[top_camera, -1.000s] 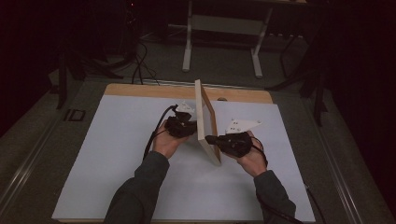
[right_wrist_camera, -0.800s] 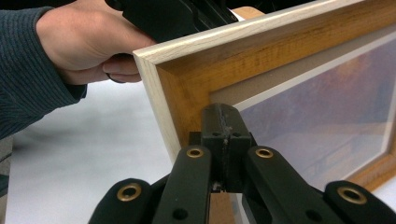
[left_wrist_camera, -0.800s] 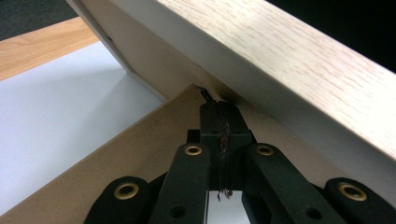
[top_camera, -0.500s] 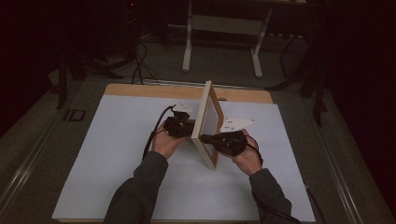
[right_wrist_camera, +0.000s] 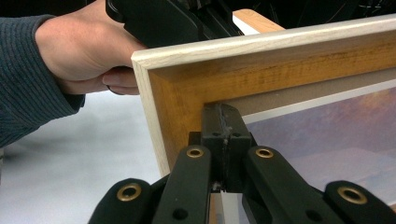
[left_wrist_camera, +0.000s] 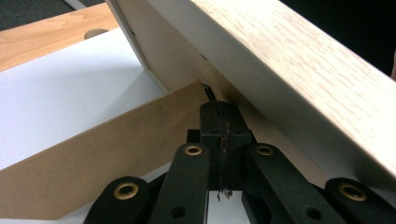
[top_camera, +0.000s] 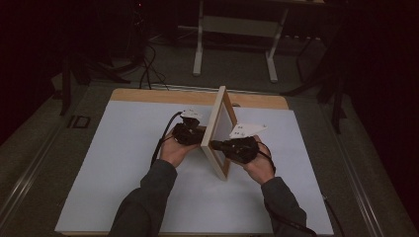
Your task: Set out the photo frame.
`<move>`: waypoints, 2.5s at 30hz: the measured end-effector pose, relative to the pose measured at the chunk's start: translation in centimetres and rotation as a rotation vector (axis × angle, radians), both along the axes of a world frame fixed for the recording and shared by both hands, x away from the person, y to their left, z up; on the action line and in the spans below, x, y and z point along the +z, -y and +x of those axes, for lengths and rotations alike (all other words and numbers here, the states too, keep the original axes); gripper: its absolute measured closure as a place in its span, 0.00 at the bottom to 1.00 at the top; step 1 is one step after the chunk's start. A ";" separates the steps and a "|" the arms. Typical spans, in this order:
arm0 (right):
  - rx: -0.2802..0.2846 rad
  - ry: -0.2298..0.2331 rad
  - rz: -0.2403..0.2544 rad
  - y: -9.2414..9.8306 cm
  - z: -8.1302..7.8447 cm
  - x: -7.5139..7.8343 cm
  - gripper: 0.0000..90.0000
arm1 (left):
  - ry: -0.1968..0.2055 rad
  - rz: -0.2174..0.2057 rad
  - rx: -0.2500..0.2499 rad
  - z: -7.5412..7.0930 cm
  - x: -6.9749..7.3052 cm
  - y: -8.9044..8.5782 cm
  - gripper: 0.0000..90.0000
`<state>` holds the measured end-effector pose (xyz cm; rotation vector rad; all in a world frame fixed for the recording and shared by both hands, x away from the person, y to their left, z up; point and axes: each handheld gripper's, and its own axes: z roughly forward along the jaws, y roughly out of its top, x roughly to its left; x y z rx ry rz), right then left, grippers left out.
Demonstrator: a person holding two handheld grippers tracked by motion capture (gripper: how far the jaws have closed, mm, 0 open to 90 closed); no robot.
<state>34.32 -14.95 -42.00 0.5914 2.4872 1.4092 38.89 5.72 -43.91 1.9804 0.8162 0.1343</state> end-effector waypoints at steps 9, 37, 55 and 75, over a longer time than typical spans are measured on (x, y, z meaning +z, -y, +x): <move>-0.030 0.014 -0.029 0.3 0.1 -0.2 0.89 | -0.001 0.020 0.042 -0.2 0.3 -0.8 0.85; -0.087 -0.017 -0.061 3.1 0.2 -0.6 0.72 | 0.021 -0.079 0.202 -1.7 3.7 -4.1 0.59; -0.141 -0.042 -0.062 5.3 0.6 -0.7 0.70 | 0.007 -0.101 0.155 -3.9 6.0 -1.8 0.45; -0.190 -0.043 -0.028 7.9 0.7 -0.2 0.69 | 0.040 -0.002 0.163 -5.6 5.1 1.2 0.30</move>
